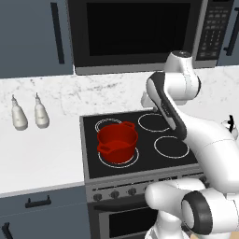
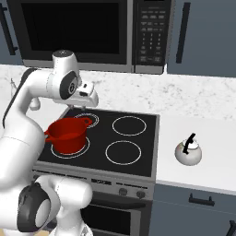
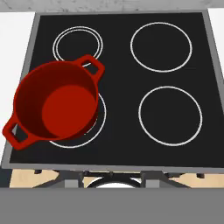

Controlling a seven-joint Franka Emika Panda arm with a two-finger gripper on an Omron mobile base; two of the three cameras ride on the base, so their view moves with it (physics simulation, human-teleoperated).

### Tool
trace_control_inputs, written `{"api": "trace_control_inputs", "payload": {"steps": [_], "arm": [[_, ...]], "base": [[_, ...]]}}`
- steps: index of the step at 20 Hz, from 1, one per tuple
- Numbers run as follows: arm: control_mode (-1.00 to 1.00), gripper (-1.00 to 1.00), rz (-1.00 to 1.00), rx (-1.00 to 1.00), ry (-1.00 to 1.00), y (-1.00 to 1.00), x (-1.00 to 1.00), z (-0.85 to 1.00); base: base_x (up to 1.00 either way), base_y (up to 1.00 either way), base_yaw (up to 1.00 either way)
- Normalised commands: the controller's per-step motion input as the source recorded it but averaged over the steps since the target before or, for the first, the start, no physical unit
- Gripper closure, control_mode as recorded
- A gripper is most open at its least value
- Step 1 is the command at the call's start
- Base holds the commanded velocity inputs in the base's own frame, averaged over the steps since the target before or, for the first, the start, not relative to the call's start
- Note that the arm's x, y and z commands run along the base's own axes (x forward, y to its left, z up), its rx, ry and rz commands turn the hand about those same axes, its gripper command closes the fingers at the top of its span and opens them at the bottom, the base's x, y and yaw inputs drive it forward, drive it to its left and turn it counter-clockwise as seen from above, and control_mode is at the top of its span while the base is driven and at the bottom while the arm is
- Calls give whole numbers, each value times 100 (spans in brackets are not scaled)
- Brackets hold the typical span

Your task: Pick the kettle from the counter and place it on a stove burner. Then turn the burner on.

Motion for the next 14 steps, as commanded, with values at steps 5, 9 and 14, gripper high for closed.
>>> {"api": "trace_control_inputs", "payload": {"steps": [5,9,14], "arm": [[-100,-100,-2,0,0,-39,-24,-22],[-100,-100,-3,3,-10,-89,-61,-14],[-100,-100,-4,9,-15,-100,-60,-6]], "base": [[0,0,0],[0,0,0],[0,0,0]]}}
